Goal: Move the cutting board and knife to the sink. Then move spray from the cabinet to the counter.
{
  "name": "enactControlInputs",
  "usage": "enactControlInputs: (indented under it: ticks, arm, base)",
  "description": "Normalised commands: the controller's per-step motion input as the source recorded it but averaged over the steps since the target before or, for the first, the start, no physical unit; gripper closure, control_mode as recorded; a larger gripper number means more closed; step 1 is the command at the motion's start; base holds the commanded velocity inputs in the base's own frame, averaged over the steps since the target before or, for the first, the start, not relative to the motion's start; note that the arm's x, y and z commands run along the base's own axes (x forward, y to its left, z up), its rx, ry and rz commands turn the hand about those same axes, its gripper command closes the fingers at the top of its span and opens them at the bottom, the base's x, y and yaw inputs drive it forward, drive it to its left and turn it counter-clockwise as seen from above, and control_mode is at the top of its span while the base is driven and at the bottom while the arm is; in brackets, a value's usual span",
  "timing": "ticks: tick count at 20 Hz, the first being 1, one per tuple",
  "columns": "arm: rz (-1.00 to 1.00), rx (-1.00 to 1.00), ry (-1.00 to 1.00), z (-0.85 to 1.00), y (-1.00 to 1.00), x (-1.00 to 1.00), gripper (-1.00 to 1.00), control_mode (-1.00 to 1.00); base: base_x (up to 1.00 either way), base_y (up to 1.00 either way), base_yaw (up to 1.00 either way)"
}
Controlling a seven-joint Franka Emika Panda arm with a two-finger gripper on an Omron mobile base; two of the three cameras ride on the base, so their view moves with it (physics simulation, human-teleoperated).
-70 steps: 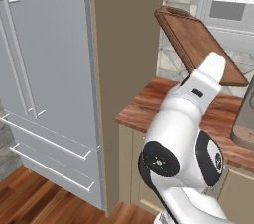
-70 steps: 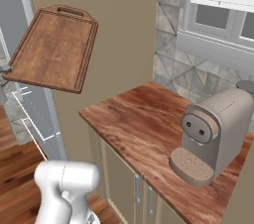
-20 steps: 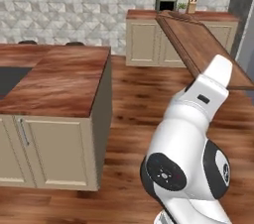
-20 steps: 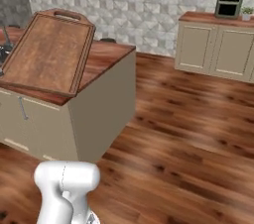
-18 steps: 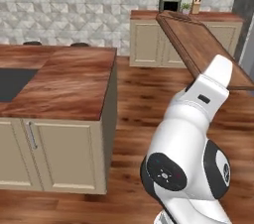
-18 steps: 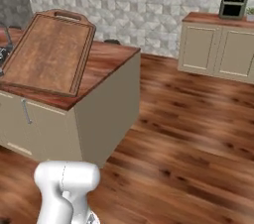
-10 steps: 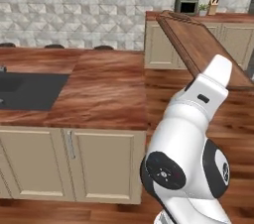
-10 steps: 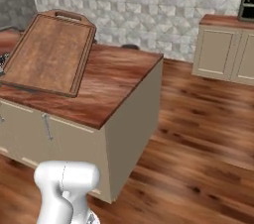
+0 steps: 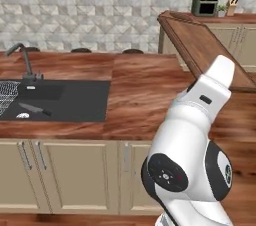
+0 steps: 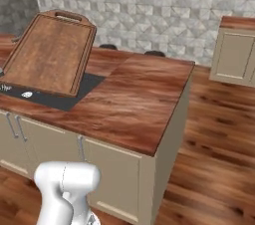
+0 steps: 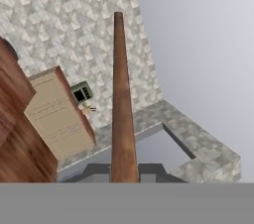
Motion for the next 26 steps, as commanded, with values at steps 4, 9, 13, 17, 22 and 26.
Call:
enactControlInputs:
  ticks: [4, 9, 13, 17, 22, 26]
  arm:
    - [0.0, 0.0, 0.0, 0.0, 0.0, 0.0, 1.0, 1.0]
    - [0.0, 0.0, 0.0, 0.0, 0.0, 0.0, 1.0, 1.0]
    - [0.0, 0.0, 0.0, 0.0, 0.0, 0.0, 1.0, 1.0]
    - [0.0, 0.0, 0.0, 0.0, 0.0, 0.0, 1.0, 1.0]
    - [0.0, 0.0, 0.0, 0.0, 0.0, 0.0, 1.0, 1.0]
    - [0.0, 0.0, 0.0, 0.0, 0.0, 0.0, 1.0, 1.0]
  base:
    - [0.53, 1.0, -0.09]
    - [0.4, 1.0, -0.08]
    - [0.27, 1.0, -0.09]
    - [0.36, 1.0, -0.13]
    - [0.78, 0.64, -0.27]
    - [0.81, 0.15, -0.2]
